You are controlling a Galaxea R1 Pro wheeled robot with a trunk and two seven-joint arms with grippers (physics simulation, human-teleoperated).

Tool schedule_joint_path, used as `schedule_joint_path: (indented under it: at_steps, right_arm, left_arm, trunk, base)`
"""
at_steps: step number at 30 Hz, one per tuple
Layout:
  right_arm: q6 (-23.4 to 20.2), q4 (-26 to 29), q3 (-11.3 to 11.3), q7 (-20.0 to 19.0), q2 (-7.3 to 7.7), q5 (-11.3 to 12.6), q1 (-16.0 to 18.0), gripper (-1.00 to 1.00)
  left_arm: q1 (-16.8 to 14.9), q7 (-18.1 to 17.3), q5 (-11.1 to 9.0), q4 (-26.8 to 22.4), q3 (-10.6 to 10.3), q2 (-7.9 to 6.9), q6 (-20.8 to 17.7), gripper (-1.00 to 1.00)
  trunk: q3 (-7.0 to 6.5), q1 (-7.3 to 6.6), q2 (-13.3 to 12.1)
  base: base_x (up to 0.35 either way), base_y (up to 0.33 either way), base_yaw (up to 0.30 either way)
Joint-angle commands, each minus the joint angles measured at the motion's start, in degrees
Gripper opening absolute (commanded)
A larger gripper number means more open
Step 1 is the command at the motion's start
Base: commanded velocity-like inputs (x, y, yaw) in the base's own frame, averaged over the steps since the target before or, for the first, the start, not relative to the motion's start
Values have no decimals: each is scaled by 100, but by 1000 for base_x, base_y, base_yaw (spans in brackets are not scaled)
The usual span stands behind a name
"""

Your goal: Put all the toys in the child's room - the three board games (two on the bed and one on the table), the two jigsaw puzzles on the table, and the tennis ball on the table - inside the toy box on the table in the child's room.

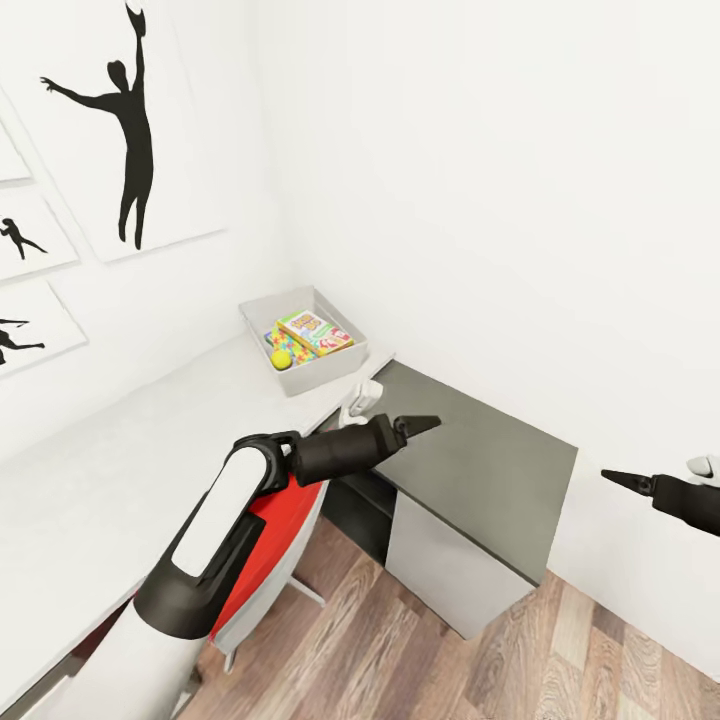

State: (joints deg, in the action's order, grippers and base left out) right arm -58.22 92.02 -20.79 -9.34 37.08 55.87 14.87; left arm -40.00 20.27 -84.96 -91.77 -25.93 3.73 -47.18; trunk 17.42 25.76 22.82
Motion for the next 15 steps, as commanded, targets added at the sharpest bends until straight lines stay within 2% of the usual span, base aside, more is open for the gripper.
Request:
schedule_joint_path:
  at_steps: [1,6,15]
  right_arm:
    - [-27,-1,-5,-59,0,-58,8,100]
    - [-24,2,-5,-50,-4,-58,9,100]
    - [-23,24,-2,-43,-15,-58,8,100]
  left_arm:
    - [-4,59,-61,-6,4,1,-9,100]
    - [14,52,-43,-7,54,-7,-10,100]
    - [26,55,-31,-12,61,-12,-11,100]
  trunk:
    - [8,2,11]
    - [-8,2,11]
    - [-54,2,11]
  base:
    - [-68,0,-181]
    - [-153,0,-218]
    - [-248,0,-240]
